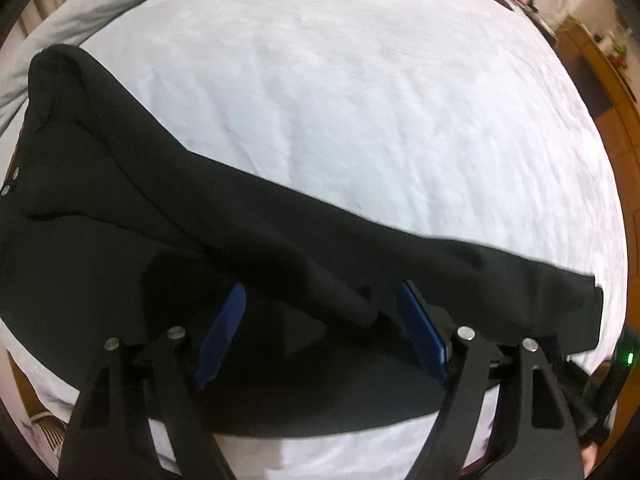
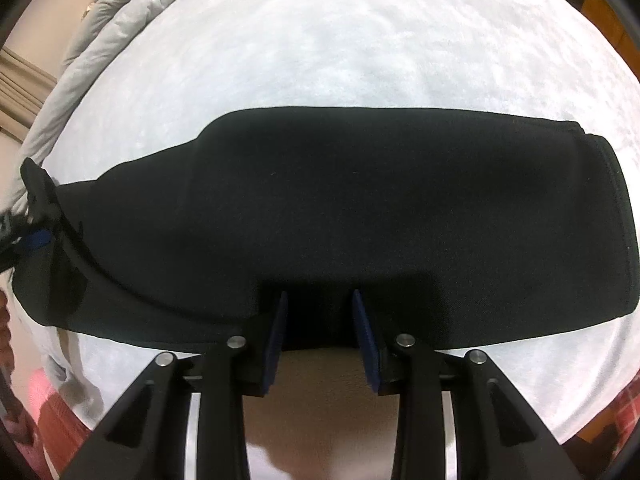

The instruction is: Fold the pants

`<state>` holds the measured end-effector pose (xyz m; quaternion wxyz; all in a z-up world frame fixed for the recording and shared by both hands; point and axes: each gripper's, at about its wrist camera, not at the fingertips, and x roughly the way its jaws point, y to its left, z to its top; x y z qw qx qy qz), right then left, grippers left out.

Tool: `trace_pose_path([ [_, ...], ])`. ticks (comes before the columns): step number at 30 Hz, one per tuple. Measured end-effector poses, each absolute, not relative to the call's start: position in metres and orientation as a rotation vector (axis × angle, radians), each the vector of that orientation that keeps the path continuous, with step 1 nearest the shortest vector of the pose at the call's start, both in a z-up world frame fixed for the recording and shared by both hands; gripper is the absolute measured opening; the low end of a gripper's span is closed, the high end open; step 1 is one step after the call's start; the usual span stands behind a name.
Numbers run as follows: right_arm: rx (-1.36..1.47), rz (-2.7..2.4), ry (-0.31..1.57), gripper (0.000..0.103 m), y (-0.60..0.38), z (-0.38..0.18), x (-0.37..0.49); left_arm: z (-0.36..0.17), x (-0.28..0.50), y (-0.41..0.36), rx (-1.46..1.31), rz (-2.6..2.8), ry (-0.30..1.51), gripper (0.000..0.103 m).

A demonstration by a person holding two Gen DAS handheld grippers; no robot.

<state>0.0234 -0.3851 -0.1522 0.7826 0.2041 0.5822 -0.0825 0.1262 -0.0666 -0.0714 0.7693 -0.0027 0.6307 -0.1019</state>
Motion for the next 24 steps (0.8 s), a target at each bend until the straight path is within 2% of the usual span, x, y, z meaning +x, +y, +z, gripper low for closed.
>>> trace_pose_path([
  [2,0.44,-0.174,1.256,0.034,-0.385,-0.153,0.026,-0.076,0.132,-0.062,-0.045,-0.223,1.389,0.075],
  [4,0.444,-0.172,1.255,0.034,-0.385,-0.153,0.027,-0.08,0.136,-0.06,-0.032,-0.199,1.402,0.042],
  [5,0.446,-0.172,1.255,0.034,-0.384,-0.153,0.028,-0.082,0.139,-0.061,-0.022,-0.188,1.411,0.036],
  [7,0.45,-0.171,1.255,0.035,-0.384,-0.153,0.03,-0.085,0.138,-0.059,-0.034,-0.196,1.423,0.015],
  [10,0.451,-0.17,1.256,0.034,-0.379,-0.154,0.029,-0.084,0.126,-0.061,-0.003,-0.195,1.389,0.008],
  [16,0.489,-0.159,1.274,0.032,-0.389,-0.153,0.037,-0.082,0.074,-0.055,0.026,-0.134,1.307,0.007],
  [20,0.534,-0.156,1.284,0.025,-0.404,-0.154,0.037,-0.078,0.024,-0.05,0.03,-0.105,1.216,0.007],
  [24,0.494,-0.156,1.303,0.026,-0.408,-0.154,0.034,-0.101,-0.004,-0.057,0.073,-0.095,1.196,0.007],
])
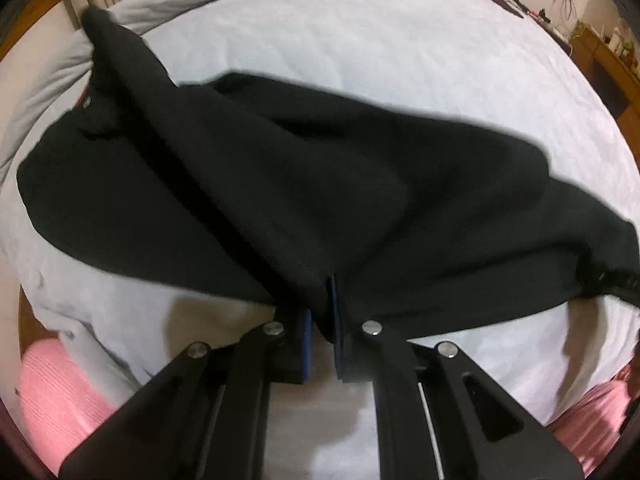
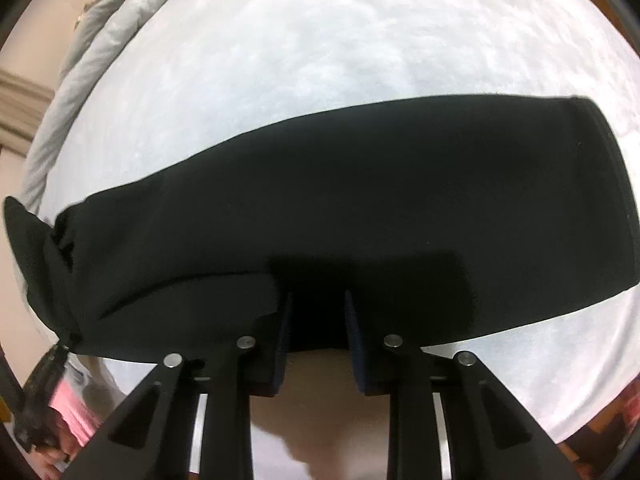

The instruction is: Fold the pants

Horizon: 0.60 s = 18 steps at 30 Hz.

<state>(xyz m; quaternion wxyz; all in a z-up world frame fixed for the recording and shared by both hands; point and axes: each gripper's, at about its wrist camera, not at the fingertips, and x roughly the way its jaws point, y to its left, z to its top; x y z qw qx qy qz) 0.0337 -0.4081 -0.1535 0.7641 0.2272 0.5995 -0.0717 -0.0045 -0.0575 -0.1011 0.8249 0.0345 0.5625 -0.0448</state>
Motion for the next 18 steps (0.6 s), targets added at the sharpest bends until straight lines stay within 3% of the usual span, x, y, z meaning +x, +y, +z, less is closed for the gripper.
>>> trace_pose_path([
  [3,0.428,-0.19,1.297,0.036,-0.392,-0.14,0.041,-0.105,-0.002,-0.06,0.061,-0.102,1.174,0.006],
  [9,0.337,0.042,1.228,0.036,-0.305,-0.109,0.061,-0.106,0.005,-0.057,-0.004,-0.134,1.182,0.006],
  [14,0.272,0.169,1.29,0.036,-0.238,-0.124,0.08,-0.108,0.022,-0.042,-0.079,-0.179,1.216,0.008],
  [17,0.246,0.108,1.338,0.036,-0.228,-0.152,0.097,-0.106,0.036,-0.034,-0.112,-0.23,1.268,0.016],
  [18,0.251,0.095,1.335,0.036,-0.227,-0.154,0.099,-0.105,0.041,-0.029,-0.121,-0.225,1.283,0.027],
])
